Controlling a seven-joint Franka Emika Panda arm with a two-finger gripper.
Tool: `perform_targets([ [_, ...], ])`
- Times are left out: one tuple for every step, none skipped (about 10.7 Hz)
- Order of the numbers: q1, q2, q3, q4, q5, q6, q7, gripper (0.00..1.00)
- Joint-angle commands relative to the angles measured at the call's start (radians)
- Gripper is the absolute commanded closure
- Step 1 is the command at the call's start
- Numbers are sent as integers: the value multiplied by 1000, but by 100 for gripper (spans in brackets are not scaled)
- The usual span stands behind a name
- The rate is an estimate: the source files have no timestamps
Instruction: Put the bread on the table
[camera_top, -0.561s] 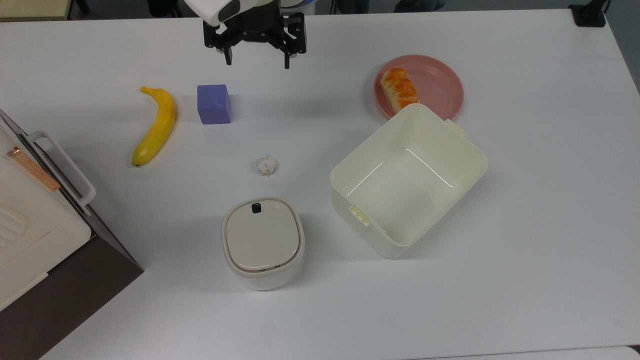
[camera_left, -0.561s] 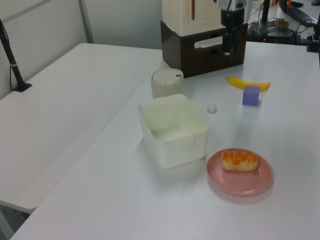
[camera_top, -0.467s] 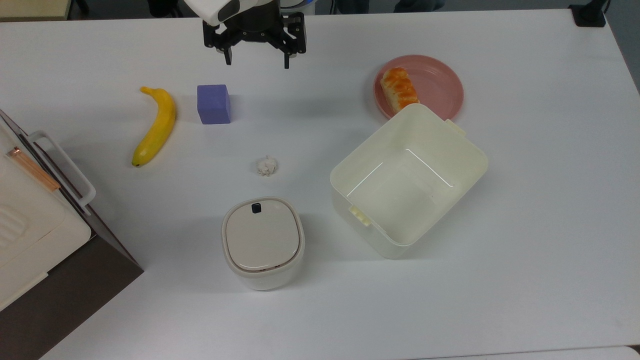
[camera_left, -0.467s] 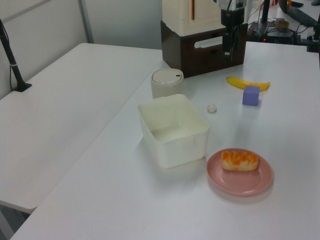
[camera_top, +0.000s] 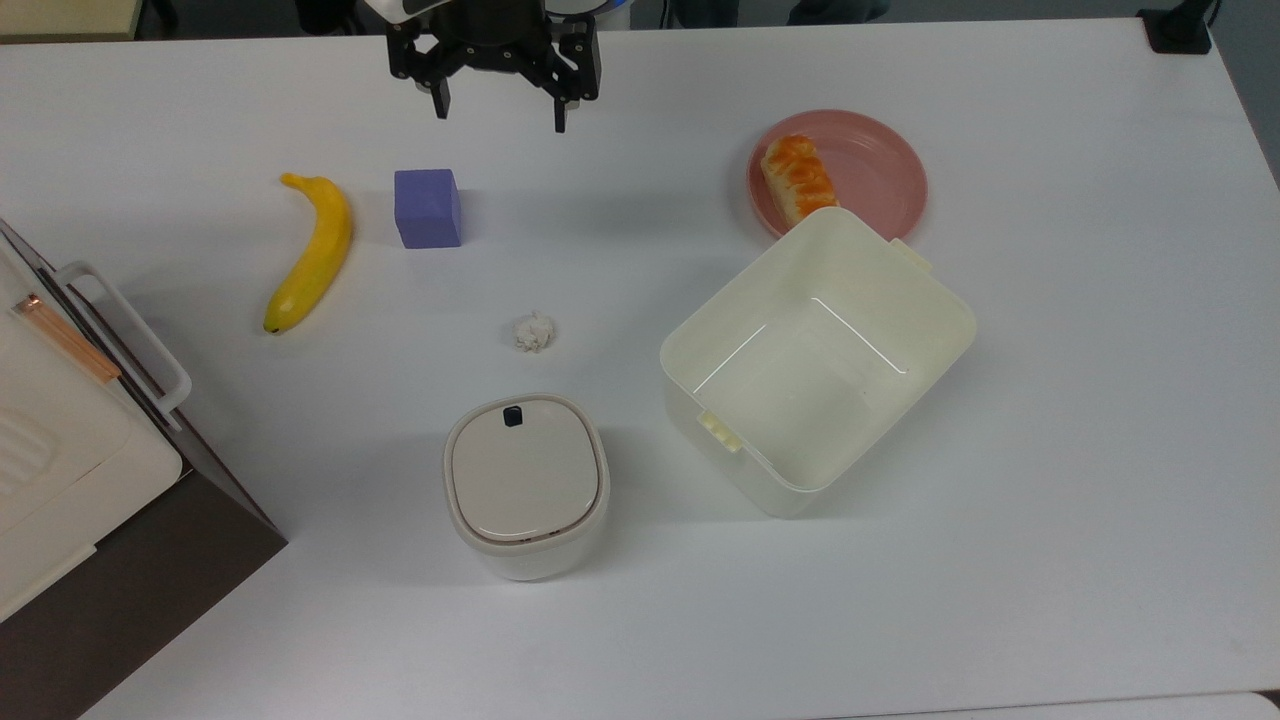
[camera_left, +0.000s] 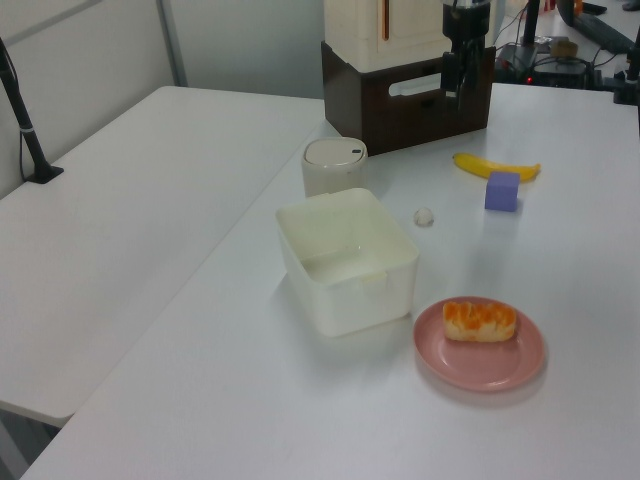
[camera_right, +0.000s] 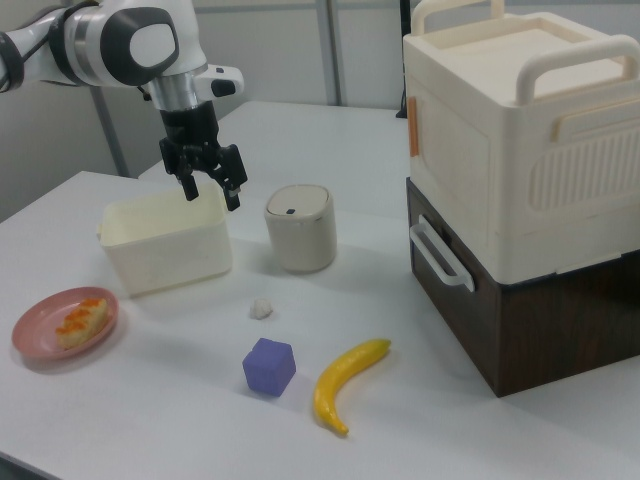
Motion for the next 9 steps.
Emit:
perform_targets([
  [3,-20,-9,2,18,-32,10,0],
  [4,-20,-13,0,18,-32,10,0],
  [4,-20,-21,0,18,-30,7,0],
  [4,-20,-29,2,18,-29,1,0],
  [6,-20,-43,2,20,-27,-11,0],
  [4,-19,-47,0,20,-23,-17,0],
  [6,-19,-52,0,20,-21,-43,0],
  [4,-17,-53,-1,20,-19,-69,0],
  [4,-17,-59,-1,20,-19,-94,0],
])
